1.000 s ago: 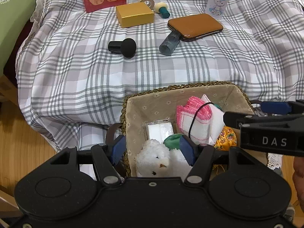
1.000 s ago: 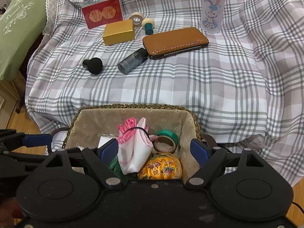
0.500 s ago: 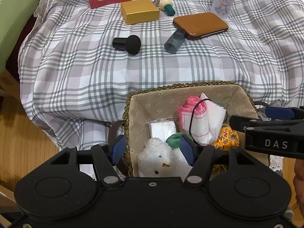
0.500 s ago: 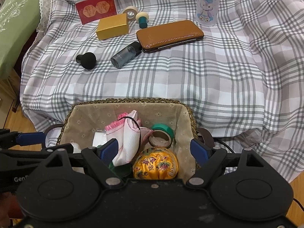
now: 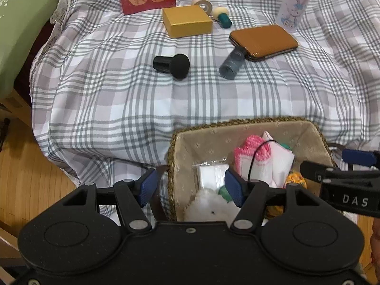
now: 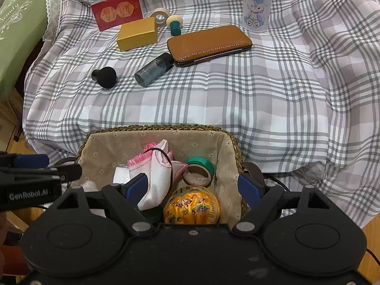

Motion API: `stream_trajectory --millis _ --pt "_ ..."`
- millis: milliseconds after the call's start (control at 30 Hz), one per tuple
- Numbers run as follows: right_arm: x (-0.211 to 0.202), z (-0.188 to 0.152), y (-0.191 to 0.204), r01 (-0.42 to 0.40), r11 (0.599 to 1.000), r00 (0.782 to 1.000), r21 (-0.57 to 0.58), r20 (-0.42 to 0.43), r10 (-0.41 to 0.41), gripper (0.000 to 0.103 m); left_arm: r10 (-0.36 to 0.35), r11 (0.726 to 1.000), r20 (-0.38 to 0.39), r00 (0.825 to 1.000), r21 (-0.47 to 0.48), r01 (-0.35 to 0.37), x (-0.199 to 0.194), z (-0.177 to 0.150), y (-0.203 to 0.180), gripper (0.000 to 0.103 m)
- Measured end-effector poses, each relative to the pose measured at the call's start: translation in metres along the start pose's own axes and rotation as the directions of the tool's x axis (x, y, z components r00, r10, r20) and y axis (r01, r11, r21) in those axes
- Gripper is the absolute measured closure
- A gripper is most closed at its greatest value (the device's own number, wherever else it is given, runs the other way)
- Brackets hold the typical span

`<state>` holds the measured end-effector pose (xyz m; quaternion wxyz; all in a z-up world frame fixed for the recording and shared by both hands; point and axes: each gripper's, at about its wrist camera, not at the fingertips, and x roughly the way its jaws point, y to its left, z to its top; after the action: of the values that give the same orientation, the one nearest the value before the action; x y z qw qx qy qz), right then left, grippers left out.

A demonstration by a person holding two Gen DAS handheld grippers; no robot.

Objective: Organize soft objects
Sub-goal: 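Open both tools to drop the lamb and towel bundle into the basket, then move both open tools back toward the tape roll and mushroom toy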

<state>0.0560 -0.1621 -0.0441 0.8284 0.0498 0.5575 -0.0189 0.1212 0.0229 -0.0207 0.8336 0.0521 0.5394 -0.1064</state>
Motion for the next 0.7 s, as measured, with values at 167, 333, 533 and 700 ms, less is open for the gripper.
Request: stream_trajectory --millis 167,333,533,700 --pt "0.001 0.005 0.001 0.003 1.000 1.000 -0.002 0.010 -0.003 0.021 -0.002 1.000 0.007 1.000 -0.021 0.002 0.002 0.008 0.004 0.043" --pt "0.001 0.015 0.000 0.011 1.000 0.999 -0.010 0.036 -0.010 0.021 0.012 1.000 0.027 1.000 -0.029 -0.011 0.004 0.019 0.008 0.043" --pt "0.004 0.033 -0.002 0.028 0.999 0.997 -0.018 0.075 -0.027 0.021 0.033 0.999 0.056 0.998 -0.035 -0.031 0.009 0.039 0.013 0.043" --pt "0.010 0.051 -0.003 0.057 0.998 0.992 -0.033 0.118 -0.053 0.021 0.044 0.998 0.072 0.996 -0.045 -0.040 0.015 0.056 0.017 0.043"
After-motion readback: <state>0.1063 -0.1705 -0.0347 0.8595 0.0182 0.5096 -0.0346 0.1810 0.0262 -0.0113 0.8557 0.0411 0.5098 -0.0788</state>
